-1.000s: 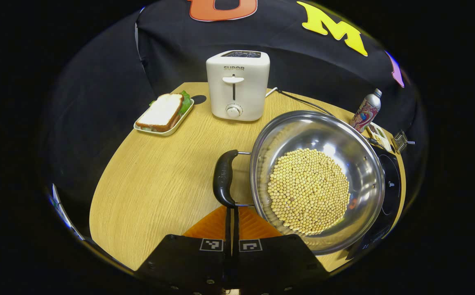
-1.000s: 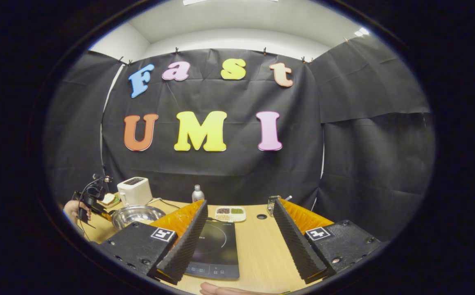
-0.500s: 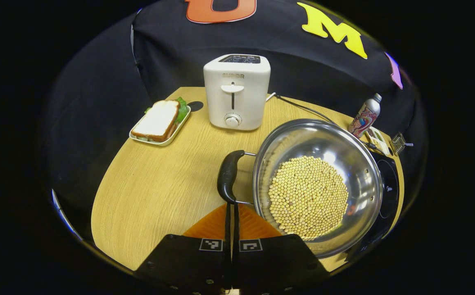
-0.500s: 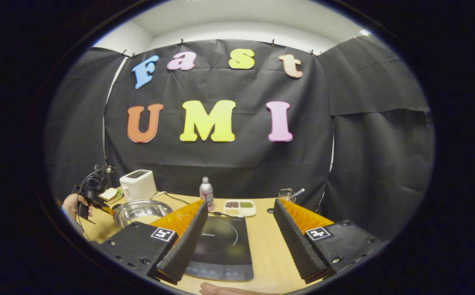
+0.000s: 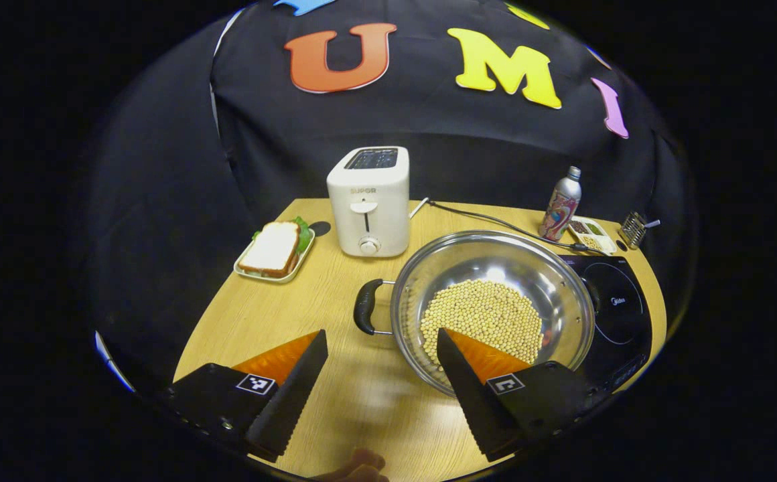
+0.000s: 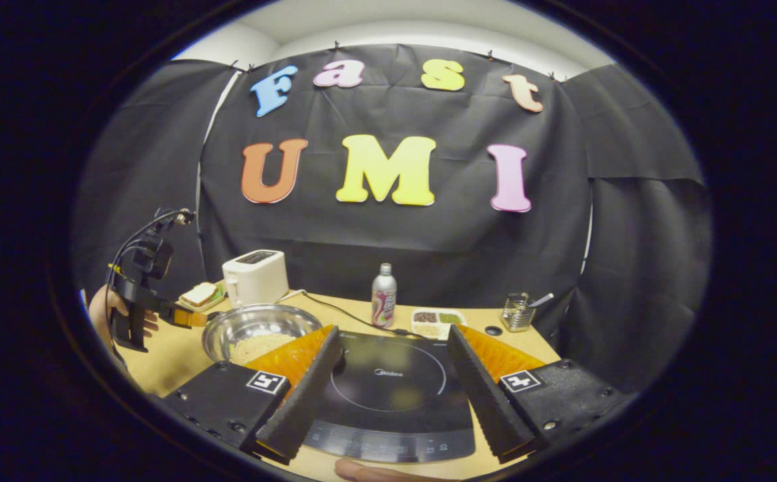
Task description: First push the handle of the pot to place it horizontally, then grasp the pot with both hands and set it on the induction cooktop.
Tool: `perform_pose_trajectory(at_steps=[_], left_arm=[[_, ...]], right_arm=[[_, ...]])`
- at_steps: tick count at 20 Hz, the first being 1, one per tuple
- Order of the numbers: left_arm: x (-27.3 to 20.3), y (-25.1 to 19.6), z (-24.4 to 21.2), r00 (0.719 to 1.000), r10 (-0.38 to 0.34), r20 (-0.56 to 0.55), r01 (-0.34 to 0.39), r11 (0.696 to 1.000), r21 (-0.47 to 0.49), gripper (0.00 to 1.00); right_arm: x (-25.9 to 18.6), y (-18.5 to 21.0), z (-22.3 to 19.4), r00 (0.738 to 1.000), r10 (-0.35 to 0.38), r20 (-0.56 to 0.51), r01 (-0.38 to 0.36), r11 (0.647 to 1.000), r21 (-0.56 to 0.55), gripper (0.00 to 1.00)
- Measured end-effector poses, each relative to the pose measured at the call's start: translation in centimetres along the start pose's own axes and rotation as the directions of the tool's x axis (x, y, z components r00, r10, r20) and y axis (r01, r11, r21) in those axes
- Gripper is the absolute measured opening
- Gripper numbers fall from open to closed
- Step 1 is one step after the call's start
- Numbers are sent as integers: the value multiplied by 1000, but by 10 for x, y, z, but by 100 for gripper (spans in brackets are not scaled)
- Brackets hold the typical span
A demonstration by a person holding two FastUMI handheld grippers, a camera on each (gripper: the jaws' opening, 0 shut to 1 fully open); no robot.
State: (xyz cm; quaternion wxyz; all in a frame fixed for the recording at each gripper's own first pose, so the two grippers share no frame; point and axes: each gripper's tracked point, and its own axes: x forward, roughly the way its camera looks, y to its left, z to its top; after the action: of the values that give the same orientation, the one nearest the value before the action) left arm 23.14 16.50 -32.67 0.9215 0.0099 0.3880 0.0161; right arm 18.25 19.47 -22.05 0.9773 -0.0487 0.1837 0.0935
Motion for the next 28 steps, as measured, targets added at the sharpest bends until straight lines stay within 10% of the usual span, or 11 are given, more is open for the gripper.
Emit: perform_pose_trajectory(at_steps=[12,28], left_arm=[[4,-19,29,981,-29,191,25,999,25,97],[105,3,-5,999,-6,43,5,1000,23,96]], right_arm=[[100,76,-60,979,44,-199,-24,994,106,96],[191,105,-134,899,64,-434,-25,995,95,94]])
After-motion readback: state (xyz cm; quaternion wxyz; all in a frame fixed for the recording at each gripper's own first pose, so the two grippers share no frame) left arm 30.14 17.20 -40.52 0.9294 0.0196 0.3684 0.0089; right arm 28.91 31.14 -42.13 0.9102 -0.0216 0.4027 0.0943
